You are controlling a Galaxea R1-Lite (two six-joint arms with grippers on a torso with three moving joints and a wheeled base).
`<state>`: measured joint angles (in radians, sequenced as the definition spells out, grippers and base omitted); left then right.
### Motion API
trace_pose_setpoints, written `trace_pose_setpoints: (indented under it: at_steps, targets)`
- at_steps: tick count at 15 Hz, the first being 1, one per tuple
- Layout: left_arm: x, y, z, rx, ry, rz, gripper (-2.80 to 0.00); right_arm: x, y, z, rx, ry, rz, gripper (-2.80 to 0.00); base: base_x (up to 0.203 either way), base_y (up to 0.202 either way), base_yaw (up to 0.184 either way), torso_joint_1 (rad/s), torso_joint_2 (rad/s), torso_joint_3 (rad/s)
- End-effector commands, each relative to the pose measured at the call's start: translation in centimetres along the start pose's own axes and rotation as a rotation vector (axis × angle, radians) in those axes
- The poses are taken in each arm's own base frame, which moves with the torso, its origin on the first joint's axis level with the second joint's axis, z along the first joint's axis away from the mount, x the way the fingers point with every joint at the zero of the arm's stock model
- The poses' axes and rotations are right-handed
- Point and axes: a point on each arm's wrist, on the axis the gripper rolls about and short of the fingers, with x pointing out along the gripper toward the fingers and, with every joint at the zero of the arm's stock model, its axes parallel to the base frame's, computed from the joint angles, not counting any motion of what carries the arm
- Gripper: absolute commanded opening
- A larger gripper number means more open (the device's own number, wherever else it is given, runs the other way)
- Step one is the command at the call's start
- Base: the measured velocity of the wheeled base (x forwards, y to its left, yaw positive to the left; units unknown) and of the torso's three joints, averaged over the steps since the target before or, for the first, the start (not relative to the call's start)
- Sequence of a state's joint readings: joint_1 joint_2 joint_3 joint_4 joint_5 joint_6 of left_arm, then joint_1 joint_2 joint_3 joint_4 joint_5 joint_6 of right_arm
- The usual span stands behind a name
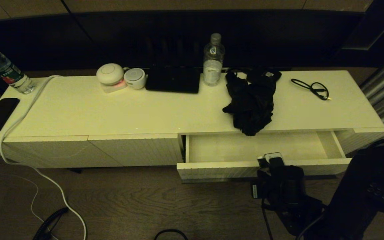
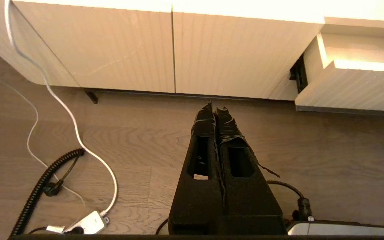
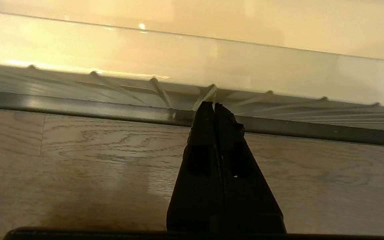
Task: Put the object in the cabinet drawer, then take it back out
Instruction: Close the drawer
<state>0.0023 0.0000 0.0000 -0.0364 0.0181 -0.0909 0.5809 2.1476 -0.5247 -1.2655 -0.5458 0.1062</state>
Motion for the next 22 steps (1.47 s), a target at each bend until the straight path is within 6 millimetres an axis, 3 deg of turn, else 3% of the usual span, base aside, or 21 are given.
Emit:
trace_pose_setpoints:
  at_steps: [1,12,22]
  targets:
    - [0.0,0.0,0.0,-0.001,-0.002,0.001,-2.8,0.9,0.4,0.0,0.007,-0.013,-0.005,-2.8,0.0,0.0,0.0,0.0,0.0,0.0]
    - [0.0,0.0,0.0,-0.001,-0.002,0.001,-2.8,3.2,0.7,2.3,-0.043,-0.1,-0.018,-2.8,0.0,0.0,0.0,0.0,0.0,0.0]
    - [0.0,0.0,0.0,-0.001,-0.002,0.001,-2.8,6.1,1.0,2.9,-0.089,-0.141,-0.019,-2.8,0.0,0.0,0.0,0.0,0.0,0.0]
